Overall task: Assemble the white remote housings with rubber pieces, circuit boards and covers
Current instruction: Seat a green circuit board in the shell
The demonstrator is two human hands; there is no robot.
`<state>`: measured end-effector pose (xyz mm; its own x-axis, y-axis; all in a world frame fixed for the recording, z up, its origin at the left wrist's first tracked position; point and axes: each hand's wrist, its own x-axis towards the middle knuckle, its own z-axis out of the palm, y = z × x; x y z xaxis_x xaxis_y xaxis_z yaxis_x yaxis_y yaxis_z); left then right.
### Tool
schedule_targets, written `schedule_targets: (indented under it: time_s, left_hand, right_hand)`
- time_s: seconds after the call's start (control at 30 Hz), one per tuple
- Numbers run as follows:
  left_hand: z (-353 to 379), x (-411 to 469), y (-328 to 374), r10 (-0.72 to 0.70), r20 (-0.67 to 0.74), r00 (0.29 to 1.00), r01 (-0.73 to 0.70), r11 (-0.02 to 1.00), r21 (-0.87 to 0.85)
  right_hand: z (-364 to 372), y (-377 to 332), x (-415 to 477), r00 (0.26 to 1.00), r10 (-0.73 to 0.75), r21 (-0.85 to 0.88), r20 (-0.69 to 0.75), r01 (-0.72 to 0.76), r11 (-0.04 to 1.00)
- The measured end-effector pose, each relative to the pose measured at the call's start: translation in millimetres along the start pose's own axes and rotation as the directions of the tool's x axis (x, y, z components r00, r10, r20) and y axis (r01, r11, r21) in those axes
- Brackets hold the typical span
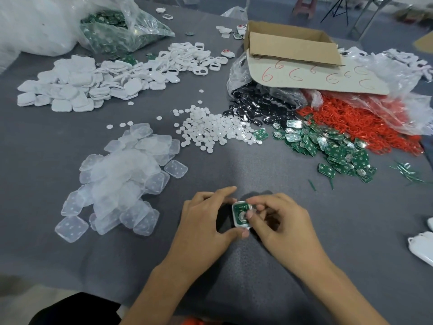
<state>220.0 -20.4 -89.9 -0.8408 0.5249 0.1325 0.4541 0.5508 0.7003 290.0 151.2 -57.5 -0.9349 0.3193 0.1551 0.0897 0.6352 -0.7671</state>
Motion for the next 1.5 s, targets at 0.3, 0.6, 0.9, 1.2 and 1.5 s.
schedule_targets:
  time_s: [0.3,0.6,0.9,1.2,1.5]
  left_hand:
    - [1,-1,-2,0.012,-0.022,1.000,-0.012,1.000,0.008]
    - [1,-1,0,0.020,-0.038,0.999,-0.020,1.000,-0.010]
    - [-1,-1,2,0.023,-0.024,0.999,-0.024,0.999,-0.031]
    - [-3,-2,5,-0.005,0.023,1.000,0.006,0.999,-0.045]
    - [-60,23,2,-0.122,-0.093,0.988,0.091,0.953,-0.290]
  right_hand:
    - [-6,4,-7,0.960,-0.206,-0.187,0.191,0.241,0.952]
    - [-7,5,-3,0.933,-0.262,-0.244,0.246,0.322,0.915]
    - [-10,4,3,0.917,-0.262,-0.235,0.300,0.337,0.912]
    - [-11,6,-3,0.954,-0.237,-0.160,0.185,0.267,0.950]
    - [-10,-33,38,0.975,-0.216,-0.128,0.055,0.221,0.967]
